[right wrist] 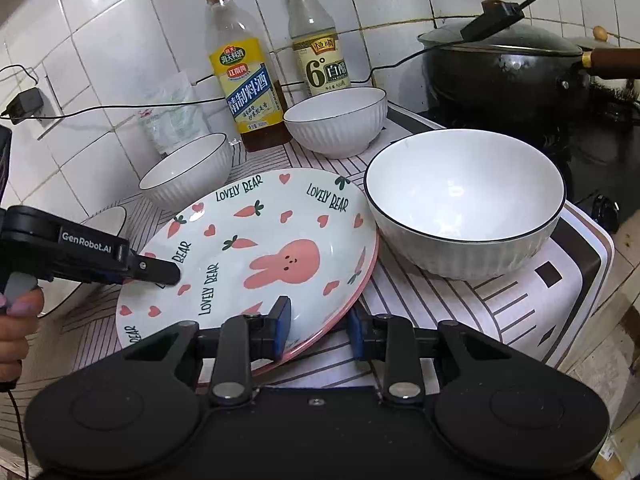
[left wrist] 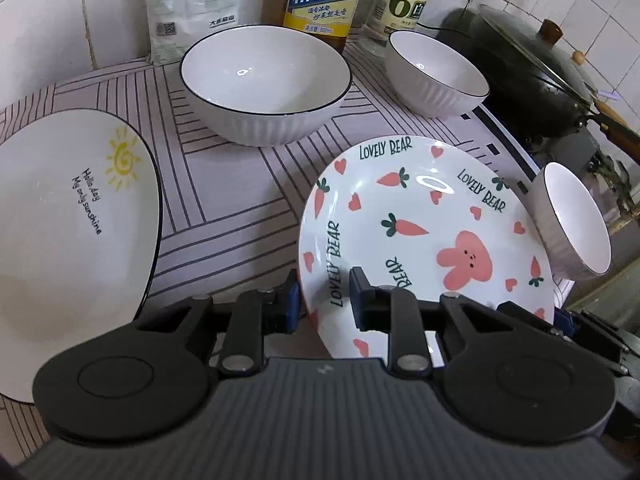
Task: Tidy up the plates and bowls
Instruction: 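Carry the pink-rabbit plate with the left tool onto the sun-print plate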
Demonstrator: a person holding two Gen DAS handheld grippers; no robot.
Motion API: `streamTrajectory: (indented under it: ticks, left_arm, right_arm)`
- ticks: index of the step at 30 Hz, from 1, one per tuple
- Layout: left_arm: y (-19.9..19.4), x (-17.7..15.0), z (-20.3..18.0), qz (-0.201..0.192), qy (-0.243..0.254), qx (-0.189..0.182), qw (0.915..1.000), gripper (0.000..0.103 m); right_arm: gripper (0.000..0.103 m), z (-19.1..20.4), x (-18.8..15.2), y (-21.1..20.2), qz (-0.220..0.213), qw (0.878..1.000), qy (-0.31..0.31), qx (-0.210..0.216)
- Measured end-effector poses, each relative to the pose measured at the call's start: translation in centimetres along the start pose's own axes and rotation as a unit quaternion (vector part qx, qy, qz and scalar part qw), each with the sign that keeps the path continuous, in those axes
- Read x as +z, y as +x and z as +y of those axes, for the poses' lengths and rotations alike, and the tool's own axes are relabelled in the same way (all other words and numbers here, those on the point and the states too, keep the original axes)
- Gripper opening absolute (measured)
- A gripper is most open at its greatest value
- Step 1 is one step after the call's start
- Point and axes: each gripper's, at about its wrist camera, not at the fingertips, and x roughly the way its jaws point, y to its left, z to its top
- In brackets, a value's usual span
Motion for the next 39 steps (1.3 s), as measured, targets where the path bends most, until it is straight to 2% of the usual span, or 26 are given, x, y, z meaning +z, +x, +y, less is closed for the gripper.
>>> streamTrajectory:
  ticks: [6, 8, 12, 15, 17, 22, 36, 39]
  left_arm:
    - [0.2, -0.1, 0.4, -0.002, -0.009, -0.006, 0.9999, 0.024]
    - [0.1, -0.2, 0.3, -0.005, -0.005, -0.005, 1.0000, 0.025]
    - [0.1, -0.2, 0.3, -0.002, -0.003, -0.005, 1.0000, 0.026]
    - [-0.2, -0.1, 0.0, 0.008, 0.024, 0.004, 0.9997, 0.026]
    - [-0.7, -0.2, 0.4, 0.018, 0.019, -0.005, 0.9997, 0.026]
    - [-2.4, -1.3, 1.2, 0.023, 0.007, -0.013, 0.9996, 0.026]
    - [-9.7, -3.4, 3.1, 0.009, 0.011, 0.018, 0.9997, 0.028]
    - [-11.3, -4.0, 3.8, 0.004, -0.002, 0.027, 0.9996, 0.028]
  right_arm:
    - [0.034, -0.2, 0.4, 0.4, 0.007, 0.999, 0.032, -0.004]
    - [0.029, -0.1, 0.4, 0.5, 0.002, 0.999, 0.034, -0.014]
    - [0.027, -0.3, 0.1, 0.3, -0.007, 0.999, 0.044, -0.014]
    - [0.026, -0.3, 0.1, -0.1, -0.001, 1.000, 0.028, -0.001]
    - [0.026, 0.1, 0.1, -0.5, 0.009, 1.000, -0.003, 0.005]
    - [0.026, 0.4, 0.1, -1.7, 0.014, 0.999, -0.022, 0.028]
    - [0.026, 4.5, 0.8, -4.1, 0.030, 0.994, -0.042, 0.097]
    - [0.026, 5.5, 1.4, -4.4, 0.036, 0.991, -0.050, 0.115]
